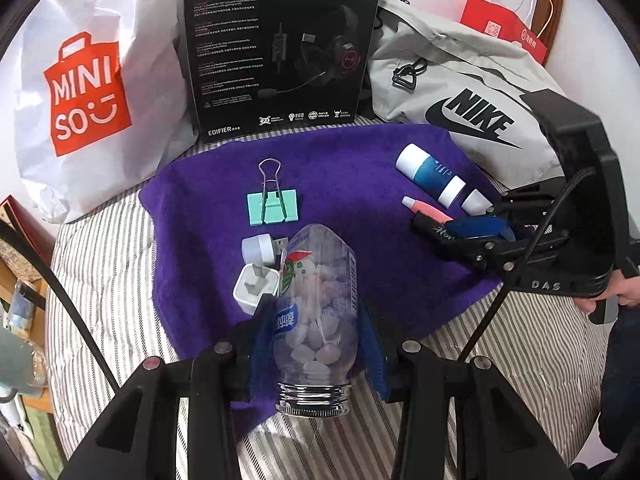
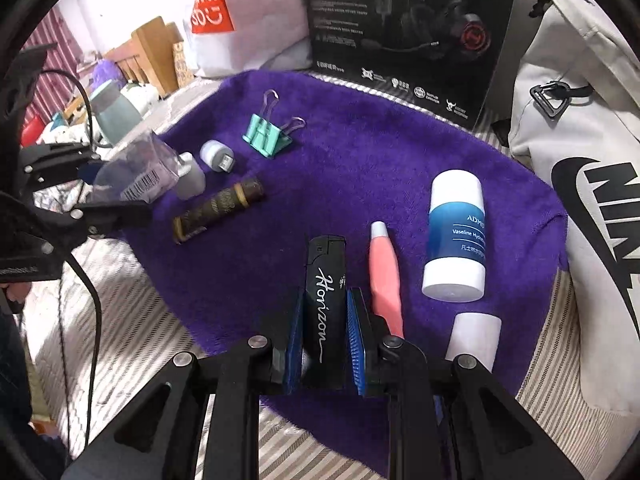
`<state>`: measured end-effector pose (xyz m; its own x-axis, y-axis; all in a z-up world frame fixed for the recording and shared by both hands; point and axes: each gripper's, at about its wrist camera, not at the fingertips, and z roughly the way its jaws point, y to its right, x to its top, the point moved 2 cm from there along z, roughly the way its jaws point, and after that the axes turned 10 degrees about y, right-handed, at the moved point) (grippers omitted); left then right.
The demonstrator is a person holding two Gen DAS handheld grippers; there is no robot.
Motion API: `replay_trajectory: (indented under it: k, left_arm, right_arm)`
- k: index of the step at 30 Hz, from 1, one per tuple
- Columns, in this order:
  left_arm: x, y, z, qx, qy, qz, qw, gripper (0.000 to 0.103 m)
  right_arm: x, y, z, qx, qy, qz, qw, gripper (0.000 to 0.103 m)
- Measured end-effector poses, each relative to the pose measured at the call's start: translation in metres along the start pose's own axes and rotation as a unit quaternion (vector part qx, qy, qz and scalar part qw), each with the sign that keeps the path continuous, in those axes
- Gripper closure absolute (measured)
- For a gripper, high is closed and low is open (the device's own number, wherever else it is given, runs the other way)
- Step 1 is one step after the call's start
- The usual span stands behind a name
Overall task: Organize rigid objects
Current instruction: 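Carry the pill bottle with the left gripper while the right carries the Horizon case to the towel, then release the Horizon case on the towel with the right gripper while the left releases the bottle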
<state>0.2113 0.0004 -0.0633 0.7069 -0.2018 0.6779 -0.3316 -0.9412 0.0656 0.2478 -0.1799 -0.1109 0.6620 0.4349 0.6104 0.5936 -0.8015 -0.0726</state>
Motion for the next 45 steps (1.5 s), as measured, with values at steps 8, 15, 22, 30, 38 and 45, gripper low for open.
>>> replay_trajectory:
  k: [8,15,22,30,38,45]
  left_arm:
    - [0.005,0.0,0.011,-0.003,-0.004,0.004,1.0,0.064]
    - [0.012,0.002,0.019,-0.003,-0.005,0.009,0.9999,0.064]
    - [0.02,0.01,0.026,-0.01,-0.003,0.016,0.9998,0.064]
    - [0.028,0.016,0.042,-0.012,-0.006,0.018,0.9997,0.064]
    - [0.042,0.025,0.074,-0.018,-0.021,0.027,0.9993,0.064]
    - [0.054,0.03,0.105,-0.014,-0.034,0.035,0.9987,0.064]
  right_arm:
    - [-0.006,0.003,0.008,0.002,-0.002,0.001,1.0,0.081]
    - [-0.011,0.008,-0.002,0.016,0.004,0.016,1.0,0.065]
    - [-0.021,0.01,-0.029,0.003,0.033,0.032,0.999,0.054]
    - [-0.026,0.02,-0.046,-0.006,0.056,0.055,0.997,0.052]
    - [-0.03,0.023,-0.046,-0.006,0.055,0.058,0.997,0.052]
    - [-0.035,0.025,-0.042,0.001,0.051,0.064,0.997,0.052]
